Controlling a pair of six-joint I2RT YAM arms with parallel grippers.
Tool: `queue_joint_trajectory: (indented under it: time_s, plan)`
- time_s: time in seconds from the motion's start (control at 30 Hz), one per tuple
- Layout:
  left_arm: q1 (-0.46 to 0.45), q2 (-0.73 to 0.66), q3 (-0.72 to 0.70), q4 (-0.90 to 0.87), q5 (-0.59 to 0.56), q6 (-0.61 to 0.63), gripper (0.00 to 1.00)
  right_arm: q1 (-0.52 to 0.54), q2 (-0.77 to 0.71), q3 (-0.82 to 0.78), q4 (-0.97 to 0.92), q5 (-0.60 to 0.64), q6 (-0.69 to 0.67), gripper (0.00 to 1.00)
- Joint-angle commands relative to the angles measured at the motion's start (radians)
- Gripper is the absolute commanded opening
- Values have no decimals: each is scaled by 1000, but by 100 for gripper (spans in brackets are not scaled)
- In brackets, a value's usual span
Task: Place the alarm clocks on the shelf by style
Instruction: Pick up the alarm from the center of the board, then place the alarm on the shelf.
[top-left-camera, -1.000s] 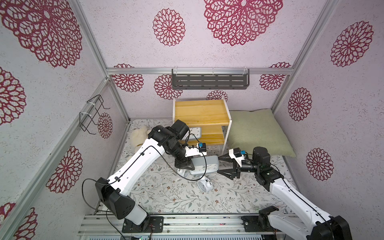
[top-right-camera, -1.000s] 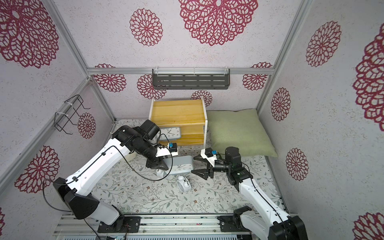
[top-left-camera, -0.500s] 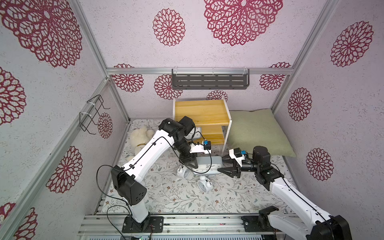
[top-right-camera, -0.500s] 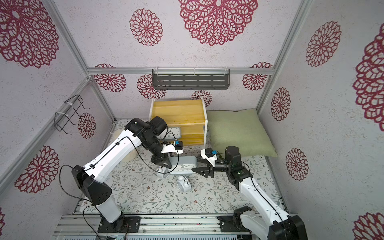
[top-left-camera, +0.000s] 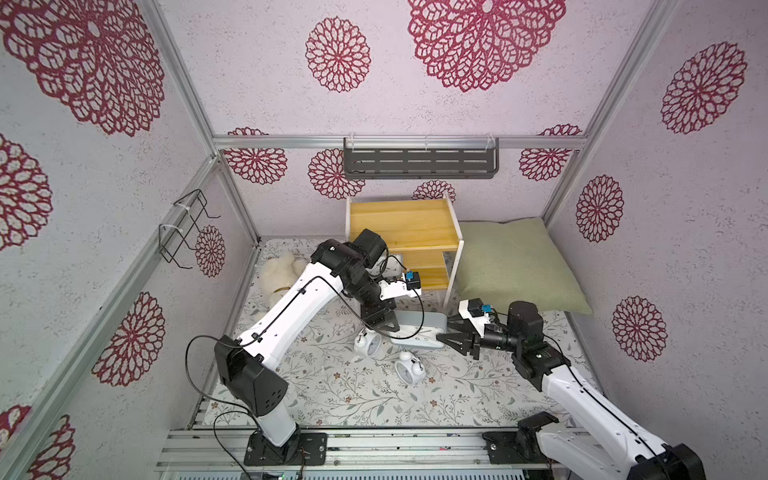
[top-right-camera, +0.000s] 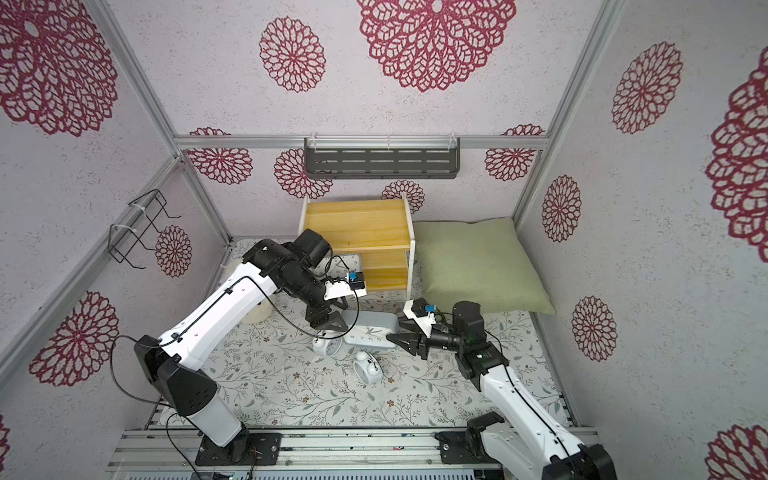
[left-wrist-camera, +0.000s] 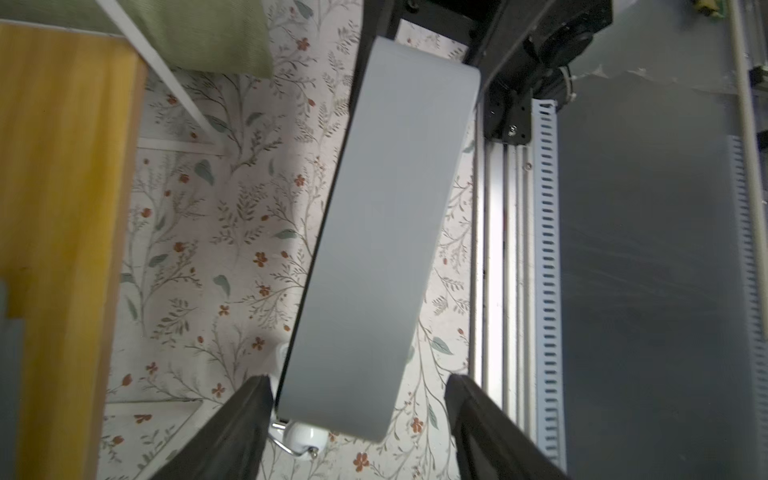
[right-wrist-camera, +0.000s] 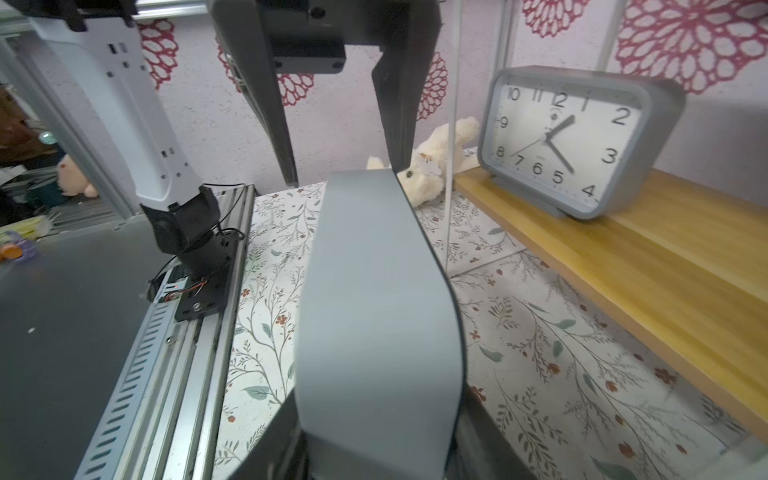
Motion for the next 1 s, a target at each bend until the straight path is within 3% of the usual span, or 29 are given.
queue_joint_trajectory:
  time_s: [0.0,0.17,0.3,0.7,0.8,0.97]
  plan:
    - [36,-134,-100,236,-62,-159,76,-5,-107,-20,70,137,96,34]
    - [68,-353,-356,566,-182,-334,83,-9,-287,-71,0,329,182,34]
    - [83,-496,-511,729,-249,-436,86,-10,-405,-70,-91,482,226,34]
    - [136,-635,-682,932,-485,-643,65,-10,-537,3,-306,770,272,34]
    - [175,-611,-677,950,-450,-698,59,-10,-545,30,-349,850,274,34]
    - [233,-549,-652,959,-316,-735,59,-12,-552,40,-361,977,284,34]
